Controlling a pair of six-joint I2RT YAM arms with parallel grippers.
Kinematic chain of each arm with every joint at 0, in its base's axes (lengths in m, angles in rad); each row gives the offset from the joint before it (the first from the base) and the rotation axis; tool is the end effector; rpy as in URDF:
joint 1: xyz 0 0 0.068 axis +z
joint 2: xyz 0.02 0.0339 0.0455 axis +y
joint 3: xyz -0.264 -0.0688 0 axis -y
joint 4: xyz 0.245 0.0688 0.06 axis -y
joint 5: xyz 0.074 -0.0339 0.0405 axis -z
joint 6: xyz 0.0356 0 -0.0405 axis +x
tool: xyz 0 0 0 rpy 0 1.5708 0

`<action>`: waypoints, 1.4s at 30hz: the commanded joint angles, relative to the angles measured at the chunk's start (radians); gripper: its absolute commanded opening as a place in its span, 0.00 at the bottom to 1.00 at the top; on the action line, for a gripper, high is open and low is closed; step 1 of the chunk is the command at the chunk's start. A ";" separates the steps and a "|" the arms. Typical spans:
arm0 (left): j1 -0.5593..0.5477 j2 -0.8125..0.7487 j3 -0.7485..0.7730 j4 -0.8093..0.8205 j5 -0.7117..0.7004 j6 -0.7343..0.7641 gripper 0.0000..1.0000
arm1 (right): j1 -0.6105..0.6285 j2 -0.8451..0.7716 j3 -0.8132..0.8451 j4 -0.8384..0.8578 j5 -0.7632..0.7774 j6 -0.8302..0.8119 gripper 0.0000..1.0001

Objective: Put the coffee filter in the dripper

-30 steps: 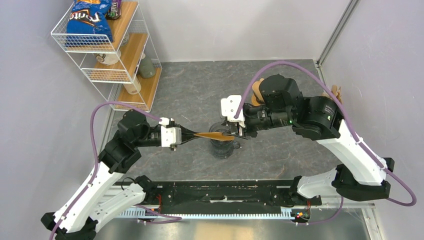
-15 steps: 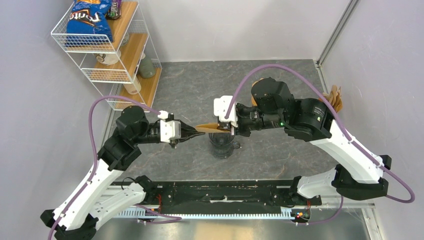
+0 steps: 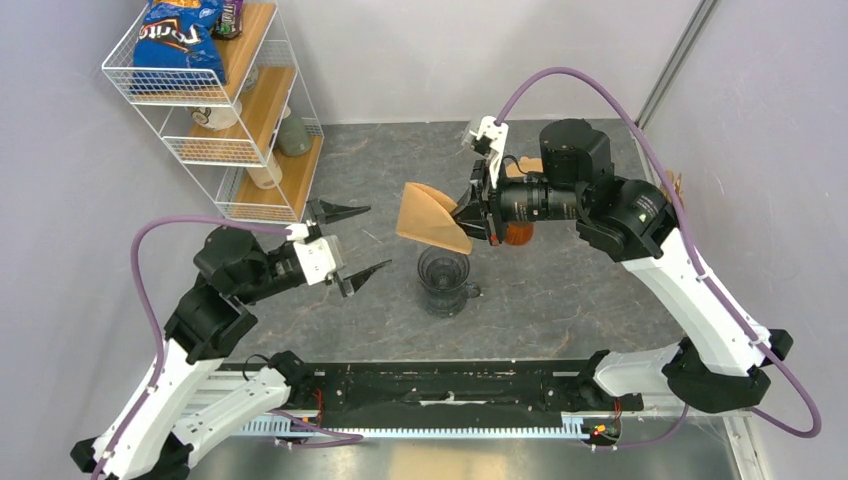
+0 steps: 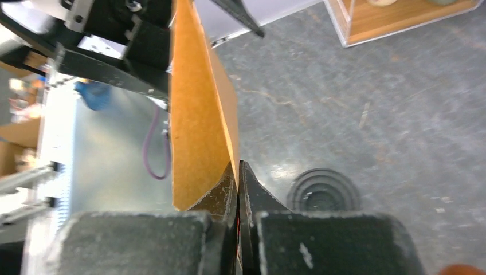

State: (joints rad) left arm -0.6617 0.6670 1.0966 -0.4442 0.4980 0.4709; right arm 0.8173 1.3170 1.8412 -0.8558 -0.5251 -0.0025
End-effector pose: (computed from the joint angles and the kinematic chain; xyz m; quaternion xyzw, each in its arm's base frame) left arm 0.0807 -0.0844 0.4319 0.5163 0.4897 -0.2395 0.6605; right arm 0.1477 0.1835 0.5095 -0.4516 0.6610 0.4162 0.4312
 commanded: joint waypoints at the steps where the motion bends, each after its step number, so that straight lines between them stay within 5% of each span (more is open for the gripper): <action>1: -0.004 0.084 0.049 0.016 -0.103 0.111 0.92 | -0.040 -0.035 -0.084 0.156 -0.141 0.279 0.00; 9: -0.027 0.157 0.108 0.020 -0.092 0.198 0.90 | -0.072 -0.051 -0.145 0.227 -0.128 0.413 0.00; 14: -0.098 0.202 0.161 -0.018 -0.116 0.235 0.75 | -0.081 -0.055 -0.170 0.246 -0.113 0.447 0.00; 20: -0.212 0.217 0.181 -0.062 -0.183 0.314 0.68 | -0.104 -0.056 -0.189 0.263 -0.104 0.478 0.00; 28: -0.225 0.233 0.193 -0.057 -0.209 0.320 0.48 | -0.106 -0.058 -0.199 0.281 -0.138 0.480 0.00; 33: -0.227 0.222 0.157 -0.024 -0.231 0.331 0.65 | -0.107 -0.061 -0.209 0.304 -0.175 0.495 0.00; 38: -0.227 0.204 0.118 0.019 -0.230 0.314 0.60 | -0.107 -0.064 -0.208 0.310 -0.197 0.494 0.00; 42: -0.228 0.215 0.129 0.027 -0.235 0.320 0.47 | -0.108 -0.063 -0.212 0.308 -0.203 0.499 0.00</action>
State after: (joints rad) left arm -0.8833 0.8829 1.2175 -0.4770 0.2844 0.7670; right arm 0.7113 1.2812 1.6310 -0.5903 -0.6968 0.4828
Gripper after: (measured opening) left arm 0.530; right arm 0.007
